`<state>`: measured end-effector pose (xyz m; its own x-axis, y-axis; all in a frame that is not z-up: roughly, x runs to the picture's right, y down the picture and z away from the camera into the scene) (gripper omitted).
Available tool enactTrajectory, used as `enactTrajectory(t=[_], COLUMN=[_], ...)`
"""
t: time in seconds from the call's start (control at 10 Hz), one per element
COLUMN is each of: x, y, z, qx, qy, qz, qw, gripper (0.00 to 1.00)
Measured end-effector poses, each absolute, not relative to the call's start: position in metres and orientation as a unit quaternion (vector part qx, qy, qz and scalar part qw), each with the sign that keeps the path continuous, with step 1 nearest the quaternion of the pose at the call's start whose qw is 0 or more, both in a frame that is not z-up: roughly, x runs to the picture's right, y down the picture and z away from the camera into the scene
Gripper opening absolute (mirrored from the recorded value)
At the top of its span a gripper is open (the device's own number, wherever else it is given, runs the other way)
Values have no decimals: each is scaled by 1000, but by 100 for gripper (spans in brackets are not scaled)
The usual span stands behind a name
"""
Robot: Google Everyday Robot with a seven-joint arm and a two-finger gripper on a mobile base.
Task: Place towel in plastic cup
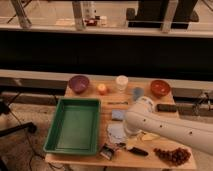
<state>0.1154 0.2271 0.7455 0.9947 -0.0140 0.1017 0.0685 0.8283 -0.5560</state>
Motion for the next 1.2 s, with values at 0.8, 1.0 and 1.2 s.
enactTrajectory(t=[0.8, 1.0, 1.2], x=[119, 116, 116], y=[218, 219, 220], z=[765, 769, 772], qx=[-281, -278, -274], qy=[-58, -61, -66], qz=[-1, -2, -3], qw=[958, 959, 960], gripper=[80, 80, 80])
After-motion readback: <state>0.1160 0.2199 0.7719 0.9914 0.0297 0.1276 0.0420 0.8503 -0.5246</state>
